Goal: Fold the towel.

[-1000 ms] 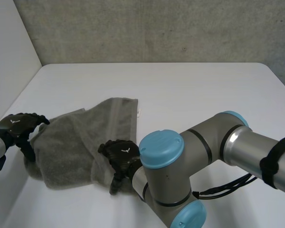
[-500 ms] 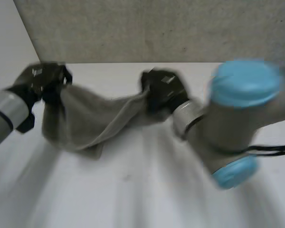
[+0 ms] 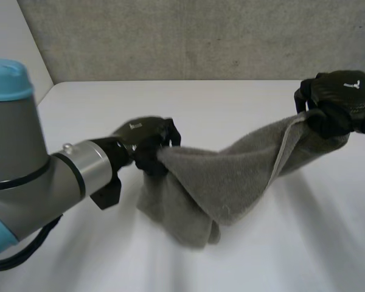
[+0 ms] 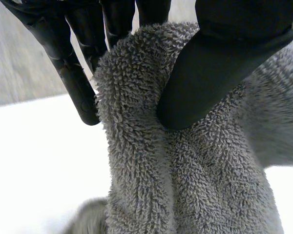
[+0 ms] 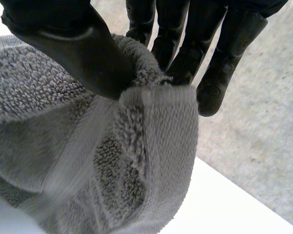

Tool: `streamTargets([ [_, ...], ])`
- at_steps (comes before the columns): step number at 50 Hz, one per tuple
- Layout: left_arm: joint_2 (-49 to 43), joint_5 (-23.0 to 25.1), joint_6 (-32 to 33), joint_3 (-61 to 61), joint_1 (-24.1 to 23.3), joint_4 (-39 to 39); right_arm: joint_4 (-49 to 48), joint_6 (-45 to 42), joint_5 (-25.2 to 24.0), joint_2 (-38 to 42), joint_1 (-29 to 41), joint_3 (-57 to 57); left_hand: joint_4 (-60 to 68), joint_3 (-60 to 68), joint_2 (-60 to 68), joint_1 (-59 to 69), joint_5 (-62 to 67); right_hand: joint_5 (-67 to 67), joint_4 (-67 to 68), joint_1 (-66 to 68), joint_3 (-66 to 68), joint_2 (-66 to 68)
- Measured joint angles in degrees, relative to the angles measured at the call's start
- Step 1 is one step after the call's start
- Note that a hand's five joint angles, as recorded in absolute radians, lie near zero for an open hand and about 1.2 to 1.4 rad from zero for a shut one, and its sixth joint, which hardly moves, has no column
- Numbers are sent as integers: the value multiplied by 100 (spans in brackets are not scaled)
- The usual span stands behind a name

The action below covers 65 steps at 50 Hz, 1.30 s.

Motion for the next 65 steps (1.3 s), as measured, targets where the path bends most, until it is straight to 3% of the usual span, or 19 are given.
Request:
streamTargets([
  [10,-115,32,10,419,-16,-453,29,-261,19,194,52,-82,1,0,0,6,0,0,0,0,2,0],
  [15,-678,-32,25,984,-3,-189,-40,-277,158,945,219,-495,1,0,0,7,0,1,0,0,26,0],
  [24,-2870,-367,552,3132,-16,29,-72,-578,1377,2980,928,-1968,-565,-547,-536,-106,-224,2,0,0,27,0],
  [31,-4330,-886,1160,5033,-33,23,-537,-745,2256,3688,1020,-2549,-4678,-4651,-4733,-4425,-4499,2,0,0,27,0],
  [36,-4539,-1312,1263,5487,-79,-25,-1047,-625,2651,3664,960,-2479,-5812,-5793,-5806,-5476,-5485,2,0,1,27,0],
  [41,-3924,-1537,1241,4946,-272,-193,-1275,-539,2798,3516,869,-2271,-5954,-5937,-5931,-5588,-5562,2,0,1,27,0],
  [46,-2733,-1604,1206,3544,-518,-251,-1326,-535,2807,3414,771,-2016,-5855,-5838,-5832,-5537,-5561,2,0,1,29,0],
  [50,-1892,-1731,1145,2425,-752,-30,-1324,-568,2789,3402,661,-1857,-5388,-5368,-5333,-5046,-5145,2,0,1,28,0],
  [53,-1295,-2082,1033,1482,-1145,372,-1322,-608,2772,3435,568,-1765,-4963,-4941,-4938,-4657,-4731,2,0,1,28,0],
  [59,-984,-2880,927,673,-1859,912,-1321,-647,2763,3521,494,-1732,-4874,-4852,-4850,-4573,-4651,2,0,1,28,0],
  [65,-1360,-3466,922,664,-2390,1209,-1322,-656,2762,3585,478,-1709,-4875,-4852,-4850,-4573,-4653,3,0,1,28,0],
])
